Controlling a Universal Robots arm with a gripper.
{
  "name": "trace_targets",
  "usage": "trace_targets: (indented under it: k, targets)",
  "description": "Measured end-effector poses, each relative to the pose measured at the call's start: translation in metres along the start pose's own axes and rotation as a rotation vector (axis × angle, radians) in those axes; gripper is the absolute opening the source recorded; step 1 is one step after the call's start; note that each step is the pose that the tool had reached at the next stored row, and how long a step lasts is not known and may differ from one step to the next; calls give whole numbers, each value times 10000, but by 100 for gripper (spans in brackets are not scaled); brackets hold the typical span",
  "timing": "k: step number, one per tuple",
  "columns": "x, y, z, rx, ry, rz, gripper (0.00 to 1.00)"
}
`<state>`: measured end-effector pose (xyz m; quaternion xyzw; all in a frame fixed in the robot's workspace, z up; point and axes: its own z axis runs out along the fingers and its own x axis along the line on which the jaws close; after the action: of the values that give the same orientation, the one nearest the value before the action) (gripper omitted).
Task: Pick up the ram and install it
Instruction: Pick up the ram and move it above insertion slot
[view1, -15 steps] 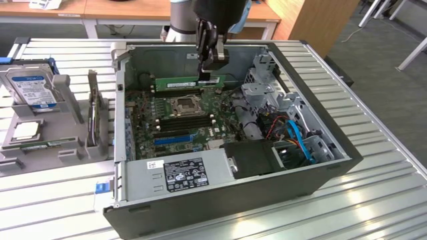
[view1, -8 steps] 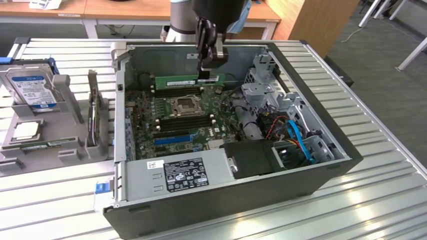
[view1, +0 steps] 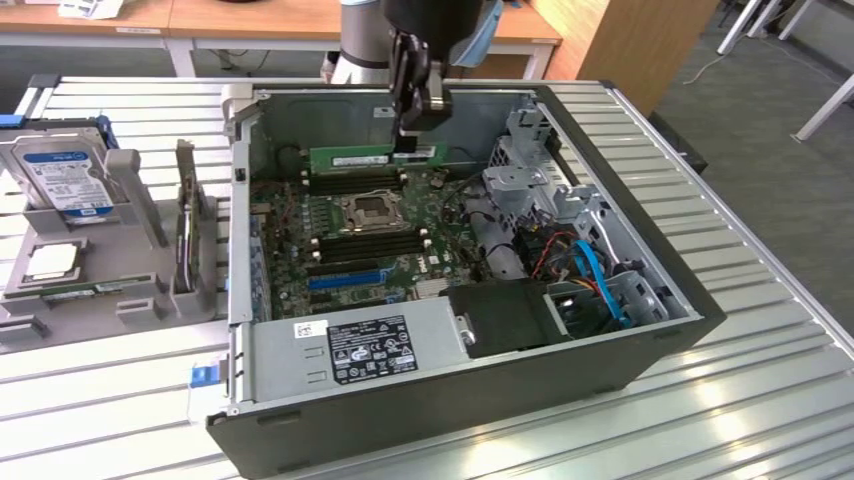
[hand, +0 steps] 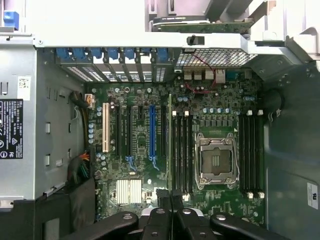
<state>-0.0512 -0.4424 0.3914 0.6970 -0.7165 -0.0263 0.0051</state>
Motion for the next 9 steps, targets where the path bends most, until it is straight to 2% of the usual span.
trace_targets:
  k: [9]
  targets:
    - [-93, 3, 6, -1, 1, 1, 12]
